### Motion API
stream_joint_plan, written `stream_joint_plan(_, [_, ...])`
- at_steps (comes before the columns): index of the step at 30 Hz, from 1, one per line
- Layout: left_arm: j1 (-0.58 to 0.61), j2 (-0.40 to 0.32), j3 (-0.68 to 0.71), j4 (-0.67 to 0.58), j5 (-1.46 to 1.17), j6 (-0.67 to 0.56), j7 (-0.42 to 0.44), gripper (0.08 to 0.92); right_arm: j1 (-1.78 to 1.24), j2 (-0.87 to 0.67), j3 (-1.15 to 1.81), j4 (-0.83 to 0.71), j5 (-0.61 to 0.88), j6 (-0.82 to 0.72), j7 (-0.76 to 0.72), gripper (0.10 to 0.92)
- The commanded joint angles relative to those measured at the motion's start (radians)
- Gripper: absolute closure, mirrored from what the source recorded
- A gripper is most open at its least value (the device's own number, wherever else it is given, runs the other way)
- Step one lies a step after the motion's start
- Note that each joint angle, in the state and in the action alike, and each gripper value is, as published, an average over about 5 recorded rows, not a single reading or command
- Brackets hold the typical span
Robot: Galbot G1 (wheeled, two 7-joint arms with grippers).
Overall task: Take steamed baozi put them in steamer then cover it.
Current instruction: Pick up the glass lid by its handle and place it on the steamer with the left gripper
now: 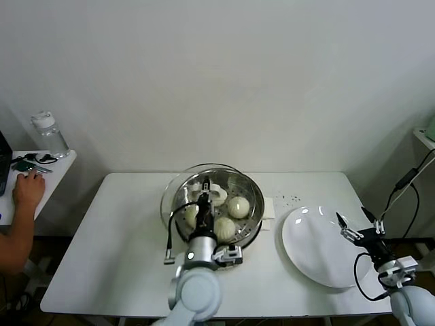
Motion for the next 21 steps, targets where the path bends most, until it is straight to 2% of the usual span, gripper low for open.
stream_joint_plan(1, [-0.056,-0.106,0.039,0.123,0.020,0.015,-0.003,0.850,-0.009,0.001,0.034,-0.011,-0.001,0.005,-0.010,0.203])
stream_joint_plan(21, [-0.078,-0.095,0.011,0.195,0.048,-0.009,0.024,0.850,-0.007,-0.001,0.039,-0.032,-0.005,0.017,-0.022,0.203])
